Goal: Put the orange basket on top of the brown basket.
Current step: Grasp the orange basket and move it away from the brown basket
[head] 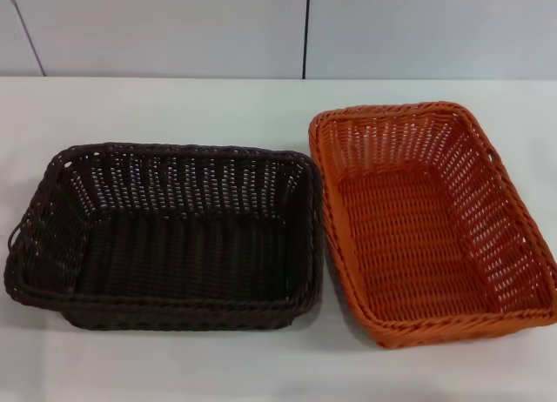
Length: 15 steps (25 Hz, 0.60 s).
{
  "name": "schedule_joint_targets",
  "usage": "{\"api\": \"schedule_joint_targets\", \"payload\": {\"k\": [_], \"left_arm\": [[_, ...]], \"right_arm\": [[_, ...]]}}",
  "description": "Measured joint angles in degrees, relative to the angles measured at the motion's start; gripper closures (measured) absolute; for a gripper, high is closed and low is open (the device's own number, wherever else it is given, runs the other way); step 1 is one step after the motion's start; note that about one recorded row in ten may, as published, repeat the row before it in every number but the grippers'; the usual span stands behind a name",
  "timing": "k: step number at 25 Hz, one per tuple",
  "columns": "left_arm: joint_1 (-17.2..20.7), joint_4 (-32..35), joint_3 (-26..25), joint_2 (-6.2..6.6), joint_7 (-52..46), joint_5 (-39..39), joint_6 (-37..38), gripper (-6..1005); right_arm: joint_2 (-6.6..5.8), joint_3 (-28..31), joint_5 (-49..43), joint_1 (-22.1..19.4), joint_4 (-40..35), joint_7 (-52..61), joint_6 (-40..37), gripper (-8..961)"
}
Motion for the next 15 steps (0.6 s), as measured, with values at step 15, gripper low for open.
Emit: {"api": "schedule_joint_targets", "payload": {"k": [15], "left_arm": [[-0.38, 31.96, 0.30, -0.23, -20.89, -6.11, 18.48, 186]], "right_arm": [[6.24, 39.24, -13.38, 12.00, -47.75, -20.81, -127.03, 182]]}}
